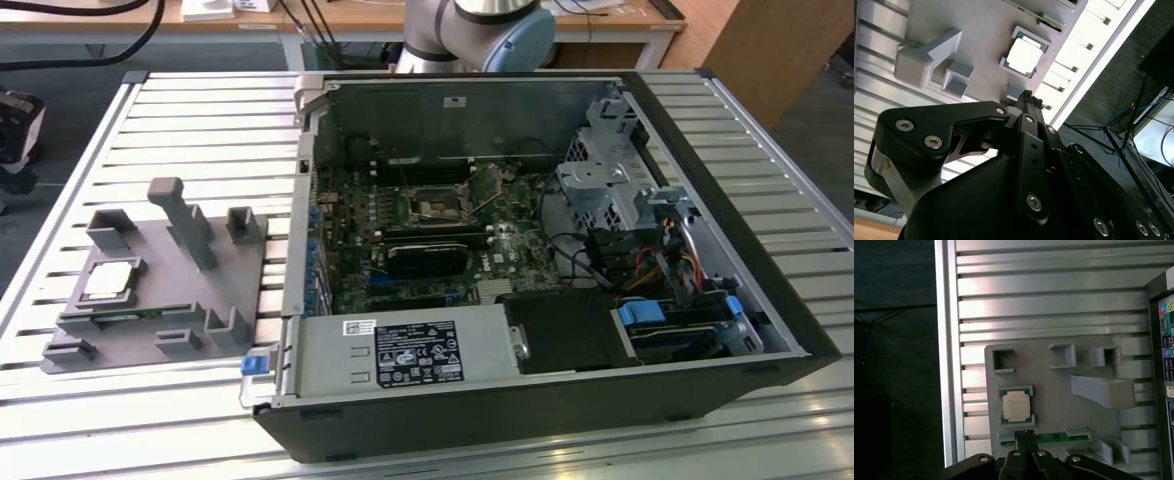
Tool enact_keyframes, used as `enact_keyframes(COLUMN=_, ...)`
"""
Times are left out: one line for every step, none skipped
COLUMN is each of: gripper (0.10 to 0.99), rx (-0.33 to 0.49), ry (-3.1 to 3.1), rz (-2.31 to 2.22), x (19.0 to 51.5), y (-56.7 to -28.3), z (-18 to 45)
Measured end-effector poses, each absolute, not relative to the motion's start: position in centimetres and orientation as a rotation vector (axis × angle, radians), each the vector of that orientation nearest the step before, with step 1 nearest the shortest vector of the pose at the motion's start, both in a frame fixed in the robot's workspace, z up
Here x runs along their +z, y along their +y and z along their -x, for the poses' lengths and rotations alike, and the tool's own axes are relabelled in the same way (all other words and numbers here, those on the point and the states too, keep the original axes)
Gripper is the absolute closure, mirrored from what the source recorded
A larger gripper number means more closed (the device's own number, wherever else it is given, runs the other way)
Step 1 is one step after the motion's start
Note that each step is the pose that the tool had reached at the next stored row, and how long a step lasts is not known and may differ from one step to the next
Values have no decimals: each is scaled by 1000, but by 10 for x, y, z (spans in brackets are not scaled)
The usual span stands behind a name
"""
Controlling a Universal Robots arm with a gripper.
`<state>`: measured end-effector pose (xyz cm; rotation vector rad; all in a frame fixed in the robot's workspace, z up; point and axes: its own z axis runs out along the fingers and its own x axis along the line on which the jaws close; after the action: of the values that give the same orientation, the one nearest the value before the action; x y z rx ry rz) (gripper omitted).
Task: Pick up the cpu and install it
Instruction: 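Pick up the cpu and move it towards the insertion slot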
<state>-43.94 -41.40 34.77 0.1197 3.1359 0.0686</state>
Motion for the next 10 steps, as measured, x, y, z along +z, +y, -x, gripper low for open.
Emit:
enact_keyframes(gripper=980, rx=69, ry=3136, rz=-120, x=347, y=-414, z=439)
enact_keyframes(gripper=980, rx=69, ry=3136, rz=-120, x=347, y=-414, z=439)
enact_keyframes(gripper=980, rx=69, ry=3136, rz=-120, x=347, y=-414, z=439)
enact_keyframes(gripper=980, rx=69, ry=3136, rz=-120, x=346, y=-414, z=439)
enact_keyframes(gripper=980, rx=69, ry=3136, rz=-120, x=346, y=-414, z=439)
enact_keyframes(gripper=980, rx=69, ry=3138, rz=-120, x=345, y=-414, z=439)
enact_keyframes(gripper=980, rx=69, ry=3140, rz=-120, x=344, y=-414, z=439)
enact_keyframes(gripper=980, rx=69, ry=3141, rz=-120, x=344, y=-414, z=439)
enact_keyframes(gripper=980, rx=69, ry=3143, rz=-120, x=343, y=-414, z=439)
enact_keyframes(gripper=980, rx=69, ry=3146, rz=-120, x=342, y=-414, z=439)
